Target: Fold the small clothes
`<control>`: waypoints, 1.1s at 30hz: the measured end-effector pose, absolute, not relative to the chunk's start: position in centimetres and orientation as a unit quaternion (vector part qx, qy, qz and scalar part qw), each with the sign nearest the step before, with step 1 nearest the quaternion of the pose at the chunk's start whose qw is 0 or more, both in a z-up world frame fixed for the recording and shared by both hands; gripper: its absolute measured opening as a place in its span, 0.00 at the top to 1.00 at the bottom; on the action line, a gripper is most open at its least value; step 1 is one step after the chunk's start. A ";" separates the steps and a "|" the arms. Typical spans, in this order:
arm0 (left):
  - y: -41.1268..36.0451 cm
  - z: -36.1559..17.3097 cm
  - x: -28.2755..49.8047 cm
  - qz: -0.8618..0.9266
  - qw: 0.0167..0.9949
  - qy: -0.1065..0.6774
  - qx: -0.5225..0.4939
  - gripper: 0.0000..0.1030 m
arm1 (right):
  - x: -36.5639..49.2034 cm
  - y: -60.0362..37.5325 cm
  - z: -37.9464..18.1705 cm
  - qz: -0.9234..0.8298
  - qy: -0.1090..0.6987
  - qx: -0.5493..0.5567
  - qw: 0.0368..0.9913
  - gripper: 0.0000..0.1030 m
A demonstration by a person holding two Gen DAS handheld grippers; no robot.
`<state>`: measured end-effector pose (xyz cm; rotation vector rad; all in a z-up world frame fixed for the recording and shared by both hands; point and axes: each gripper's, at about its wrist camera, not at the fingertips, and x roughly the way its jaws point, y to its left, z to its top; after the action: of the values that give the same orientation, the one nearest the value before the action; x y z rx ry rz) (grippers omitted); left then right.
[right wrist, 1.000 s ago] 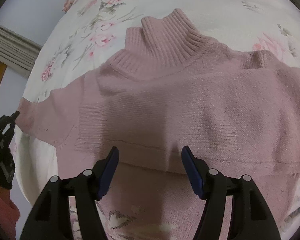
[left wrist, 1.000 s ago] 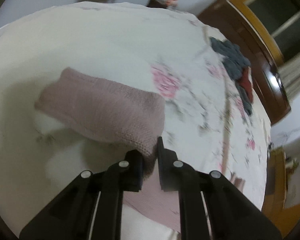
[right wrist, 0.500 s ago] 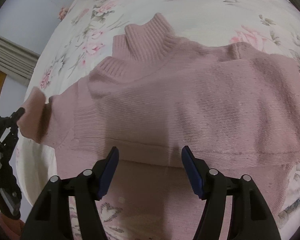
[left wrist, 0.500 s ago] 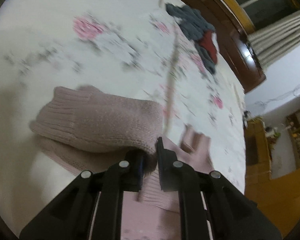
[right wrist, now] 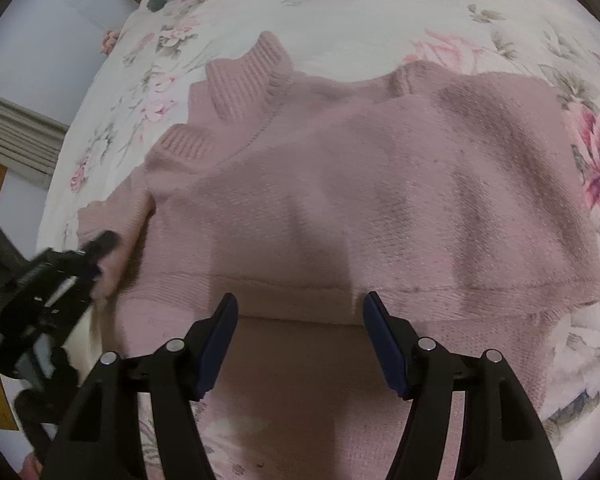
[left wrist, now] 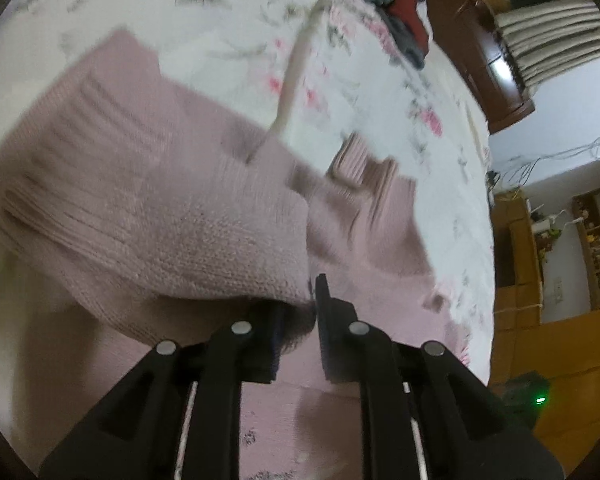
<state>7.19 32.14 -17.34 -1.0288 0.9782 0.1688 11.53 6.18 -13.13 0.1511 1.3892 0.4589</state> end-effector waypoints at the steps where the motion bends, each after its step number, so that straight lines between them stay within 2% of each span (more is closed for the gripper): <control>1: 32.0 -18.0 7.3 0.076 0.752 0.456 -0.470 0.80 | 11.5 6.1 -13.2 0.208 0.634 0.070 0.741 0.37; 5: 32.0 -18.6 7.3 0.056 0.753 0.475 -0.453 0.79 | 11.7 6.3 -12.8 0.209 0.633 0.070 0.742 0.37; 10: 33.0 -14.8 4.8 0.016 0.777 0.476 -0.411 0.59 | 12.2 8.9 -12.1 0.242 0.633 0.075 0.731 0.37; 14: 36.6 -11.9 2.4 0.061 0.815 0.453 -0.356 0.53 | 12.3 12.6 -11.6 0.281 0.631 0.070 0.720 0.36; 18: 40.2 -12.4 3.0 0.123 0.821 0.453 -0.325 0.53 | 12.3 16.9 -11.8 0.318 0.638 0.079 0.697 0.36; 22: 42.0 -15.8 4.3 0.152 0.805 0.482 -0.311 0.54 | 12.4 20.5 -12.3 0.339 0.641 0.084 0.683 0.36; 26: 42.0 -19.2 4.8 0.152 0.788 0.513 -0.304 0.54 | 12.8 22.9 -14.3 0.338 0.665 0.092 0.660 0.36; 30: 42.3 -19.2 4.8 0.143 0.790 0.513 -0.303 0.54 | 13.0 24.4 -17.0 0.330 0.691 0.100 0.635 0.36; 31: 42.6 -19.1 4.7 0.142 0.788 0.511 -0.313 0.54 | 12.9 24.5 -17.3 0.332 0.693 0.102 0.632 0.38; 32: 42.8 -18.7 4.5 0.141 0.786 0.507 -0.325 0.54 | 12.8 24.8 -17.4 0.337 0.689 0.097 0.634 0.48; 33: 43.1 -18.5 4.3 0.142 0.784 0.504 -0.333 0.54 | 12.8 24.9 -17.5 0.343 0.688 0.095 0.632 0.65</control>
<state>4.31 43.15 -18.47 -0.7175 1.0873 0.3063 12.81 24.94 -17.47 0.2165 1.5749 0.7838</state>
